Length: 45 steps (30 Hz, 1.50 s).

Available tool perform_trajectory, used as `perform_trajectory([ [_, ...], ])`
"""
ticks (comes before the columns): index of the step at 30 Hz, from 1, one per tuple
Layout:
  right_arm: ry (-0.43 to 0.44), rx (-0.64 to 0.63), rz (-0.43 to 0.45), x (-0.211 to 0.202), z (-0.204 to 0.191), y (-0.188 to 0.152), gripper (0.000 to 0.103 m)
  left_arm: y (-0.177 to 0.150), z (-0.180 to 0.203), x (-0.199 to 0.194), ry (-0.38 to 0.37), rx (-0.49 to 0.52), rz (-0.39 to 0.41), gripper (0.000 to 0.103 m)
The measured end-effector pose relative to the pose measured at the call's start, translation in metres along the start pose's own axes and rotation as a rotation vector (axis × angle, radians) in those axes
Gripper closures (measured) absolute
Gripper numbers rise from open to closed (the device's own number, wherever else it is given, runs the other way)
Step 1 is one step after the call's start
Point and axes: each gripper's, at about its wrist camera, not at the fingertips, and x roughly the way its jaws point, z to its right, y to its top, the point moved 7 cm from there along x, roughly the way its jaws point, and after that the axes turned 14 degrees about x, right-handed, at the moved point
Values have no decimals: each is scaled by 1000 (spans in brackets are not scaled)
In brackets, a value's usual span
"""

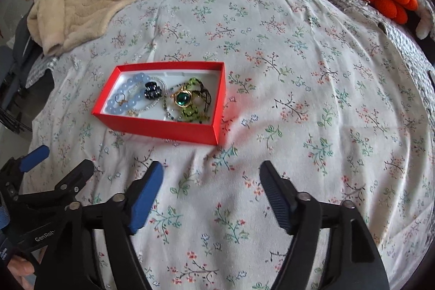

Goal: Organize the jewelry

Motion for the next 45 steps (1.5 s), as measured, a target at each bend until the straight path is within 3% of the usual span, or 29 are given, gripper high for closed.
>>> perform_trajectory([
  [9,-84,-42,22,-9,-7,-18,2,-26,-6,-3,16,-31,-60,1],
  [45,-119,-52,18,-3,-10,-25,2,-29,-8,-4,9,-36,-59,1],
])
